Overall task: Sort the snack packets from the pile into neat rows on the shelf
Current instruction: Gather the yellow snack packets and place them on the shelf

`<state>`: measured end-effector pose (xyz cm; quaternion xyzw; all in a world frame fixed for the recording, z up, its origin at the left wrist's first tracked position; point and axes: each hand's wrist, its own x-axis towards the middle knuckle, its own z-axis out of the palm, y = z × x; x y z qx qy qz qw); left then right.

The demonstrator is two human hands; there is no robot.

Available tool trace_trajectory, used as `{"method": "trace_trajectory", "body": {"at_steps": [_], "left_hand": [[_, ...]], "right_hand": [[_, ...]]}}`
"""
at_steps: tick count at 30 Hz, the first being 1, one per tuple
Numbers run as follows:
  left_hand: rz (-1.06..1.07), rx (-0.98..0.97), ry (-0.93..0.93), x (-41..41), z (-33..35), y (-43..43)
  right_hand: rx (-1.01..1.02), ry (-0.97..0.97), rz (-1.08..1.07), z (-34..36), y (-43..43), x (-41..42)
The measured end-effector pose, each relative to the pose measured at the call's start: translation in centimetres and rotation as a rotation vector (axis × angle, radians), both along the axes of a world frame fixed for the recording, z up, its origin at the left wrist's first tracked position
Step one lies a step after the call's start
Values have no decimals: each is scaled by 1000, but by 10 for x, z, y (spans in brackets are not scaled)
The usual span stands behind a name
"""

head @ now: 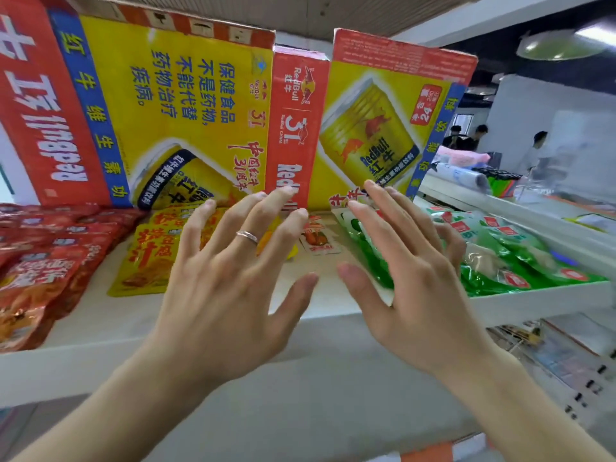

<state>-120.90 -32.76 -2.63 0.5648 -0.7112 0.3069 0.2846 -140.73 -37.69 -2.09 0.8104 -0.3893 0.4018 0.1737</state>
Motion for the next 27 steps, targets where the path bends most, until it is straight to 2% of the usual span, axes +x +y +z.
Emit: {"method": "trace_trajectory", "body": {"at_steps": [15,27], "left_hand": [[123,49,-57,-81,-13,108],[301,107,-120,-104,-23,177]], "right_hand": [[-8,-63,125,-26,80,-79],[62,-103,284,-47,125,-90]]}}
